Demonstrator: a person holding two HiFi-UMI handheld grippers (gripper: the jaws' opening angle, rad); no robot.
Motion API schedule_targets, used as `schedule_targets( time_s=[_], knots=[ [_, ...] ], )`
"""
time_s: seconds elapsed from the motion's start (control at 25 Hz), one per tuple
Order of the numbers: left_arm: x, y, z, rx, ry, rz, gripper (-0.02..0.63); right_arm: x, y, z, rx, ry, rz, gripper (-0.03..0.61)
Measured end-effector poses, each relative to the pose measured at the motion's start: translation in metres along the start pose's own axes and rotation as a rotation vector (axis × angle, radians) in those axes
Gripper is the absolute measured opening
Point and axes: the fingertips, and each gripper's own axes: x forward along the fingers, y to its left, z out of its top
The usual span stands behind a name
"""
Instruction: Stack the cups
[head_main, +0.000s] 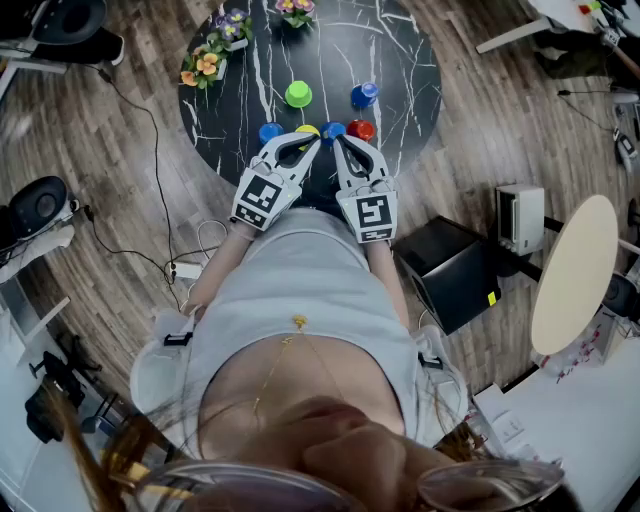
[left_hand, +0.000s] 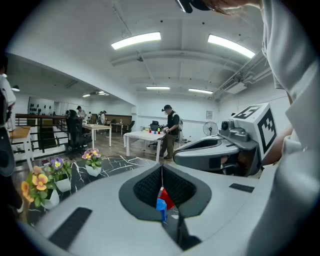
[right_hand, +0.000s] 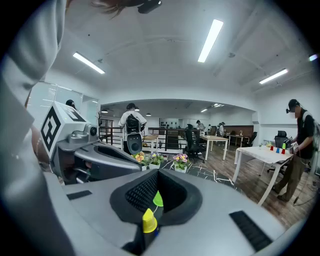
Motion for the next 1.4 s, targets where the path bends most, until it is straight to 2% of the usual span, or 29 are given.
schedule_targets(
  time_s=[0.24,0.32,0.64,1.0,1.12,1.2,1.4],
  knots=[
    [0.002,0.011,-0.010,-0.011,0.027,0.010,0.045,0.001,-0.004,-0.004,0.042,-0.001,-0.013,0.020],
    [0.001,0.017,-0.018,-0.025,0.049,0.016,0.126,0.001,-0.005,-0.006,0.046,0.008,-0.014,0.021],
    [-0.004,0.057,-0.058,-0.014,0.144,0.092,0.137,0.001,-0.008,-0.013,0.054,0.034,-0.040,0.026],
    [-0.009,0.099,-0.121,0.038,0.340,0.144,0.175,-0.001,-0.014,-0.018,0.076,0.055,-0.086,0.026],
    [-0.010,0.105,-0.143,0.059,0.406,0.137,0.200,-0.003,-0.014,-0.019,0.085,0.062,-0.099,0.026],
    [-0.007,0.107,-0.157,0.055,0.443,0.123,0.232,-0.004,-0.015,-0.020,0.090,0.066,-0.107,0.026],
    [-0.005,0.110,-0.176,0.041,0.498,0.123,0.239,-0.006,-0.017,-0.024,0.098,0.074,-0.122,0.026]
  ],
)
